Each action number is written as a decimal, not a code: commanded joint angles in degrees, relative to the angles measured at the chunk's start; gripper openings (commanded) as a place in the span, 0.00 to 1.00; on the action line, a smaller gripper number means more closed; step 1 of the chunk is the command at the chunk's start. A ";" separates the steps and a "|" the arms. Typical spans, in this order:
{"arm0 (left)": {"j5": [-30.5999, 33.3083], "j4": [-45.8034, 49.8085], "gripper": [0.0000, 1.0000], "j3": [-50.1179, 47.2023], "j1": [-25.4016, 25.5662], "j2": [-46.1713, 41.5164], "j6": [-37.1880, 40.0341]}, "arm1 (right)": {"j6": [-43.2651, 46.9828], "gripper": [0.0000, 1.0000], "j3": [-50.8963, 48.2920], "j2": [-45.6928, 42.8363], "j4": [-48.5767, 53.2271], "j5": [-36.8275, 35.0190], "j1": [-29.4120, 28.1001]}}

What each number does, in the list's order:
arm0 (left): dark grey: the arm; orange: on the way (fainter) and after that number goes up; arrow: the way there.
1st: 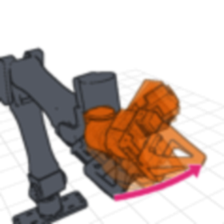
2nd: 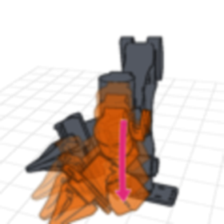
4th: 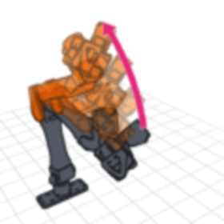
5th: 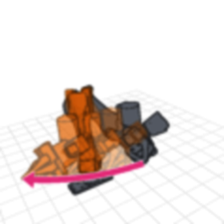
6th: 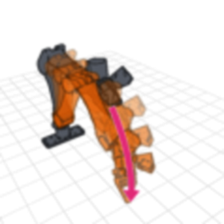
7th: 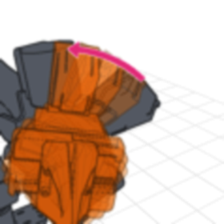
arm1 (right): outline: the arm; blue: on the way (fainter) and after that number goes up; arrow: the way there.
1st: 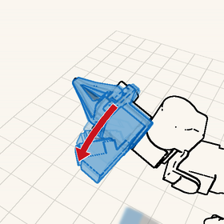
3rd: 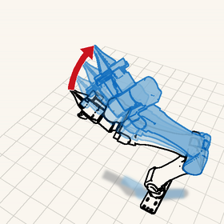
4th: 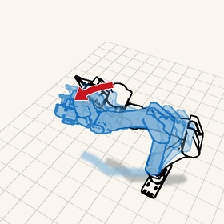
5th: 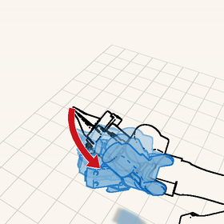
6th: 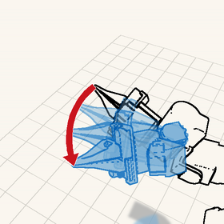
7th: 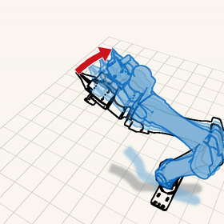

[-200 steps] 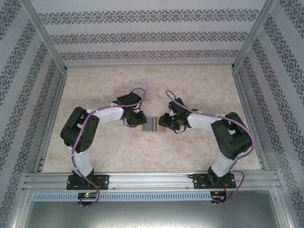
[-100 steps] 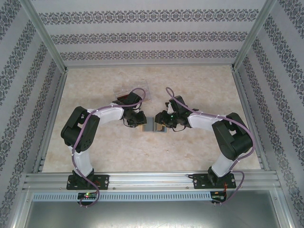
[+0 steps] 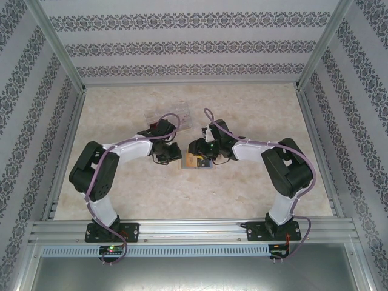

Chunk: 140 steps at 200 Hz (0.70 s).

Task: Take the credit cards out of the card holder

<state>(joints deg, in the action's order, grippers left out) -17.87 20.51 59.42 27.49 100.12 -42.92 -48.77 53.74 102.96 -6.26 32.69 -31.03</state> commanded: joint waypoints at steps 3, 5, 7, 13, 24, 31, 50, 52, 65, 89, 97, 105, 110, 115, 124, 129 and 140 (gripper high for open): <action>4.50 1.81 0.20 -2.22 -1.89 -3.33 -2.07 | -0.58 0.44 1.09 0.45 -0.84 0.61 -0.31; 4.31 1.68 0.19 -2.34 -1.90 -3.45 -2.02 | -0.54 0.44 1.10 0.48 -0.81 0.58 -0.34; 4.11 1.36 0.19 -2.41 -1.86 -3.62 -1.93 | -0.54 0.44 1.06 0.44 -0.74 0.57 -0.35; 3.25 0.57 0.19 -2.63 -1.90 -3.98 -1.62 | -0.47 0.44 1.07 0.36 -0.50 0.40 -0.27; 0.58 -1.33 0.19 -2.74 -1.78 -4.44 -1.12 | -0.18 0.43 1.02 0.08 0.04 -0.13 -0.18; -1.51 -2.66 0.19 -2.80 -1.78 -4.49 -0.69 | -0.03 0.41 0.80 -0.33 0.64 -1.15 -0.09; -7.10 -6.11 0.19 -2.09 -1.41 -3.88 0.01 | 0.79 0.37 0.41 -1.33 2.94 -4.20 0.19; -7.53 -6.41 0.19 -1.95 -1.30 -3.70 0.02 | 0.85 0.36 0.34 -1.35 3.19 -4.56 0.25; -9.14 -7.47 0.18 -1.06 -0.57 -2.74 0.26 | 1.22 0.34 0.19 -1.45 4.81 -6.37 0.52; -9.10 -7.59 0.16 0.87 0.53 -0.24 0.15 | 1.84 0.30 0.23 -0.84 6.74 -8.04 0.70; -9.05 -7.58 0.15 1.33 0.66 0.70 0.05 | 1.87 0.29 0.23 -0.51 6.79 -7.98 0.68; -9.18 -7.59 0.14 1.64 0.72 1.67 -0.16 | 1.91 0.29 0.31 -0.23 6.87 -7.93 0.62; -9.12 -7.55 0.14 1.82 0.73 2.21 -0.16 | 1.84 0.29 0.40 0.00 6.87 -7.82 0.62; -9.11 -7.37 0.14 2.06 0.73 2.86 -0.32 | 1.93 0.28 0.47 0.21 6.92 -7.67 0.60; -9.16 -7.09 0.14 2.26 0.73 3.94 -0.42 | 2.08 0.28 0.68 0.51 7.20 -7.73 0.62; -9.12 -6.87 0.14 2.44 0.73 4.44 -0.58 | 2.19 0.28 0.88 0.72 7.39 -7.80 0.62; -8.61 -6.20 0.14 2.54 0.73 5.45 -0.62 | 2.45 0.28 1.08 1.08 8.03 -8.35 0.62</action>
<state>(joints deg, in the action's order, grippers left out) -26.17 14.09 60.69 27.81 103.22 -43.53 -47.79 53.74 103.02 -0.38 26.13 -30.87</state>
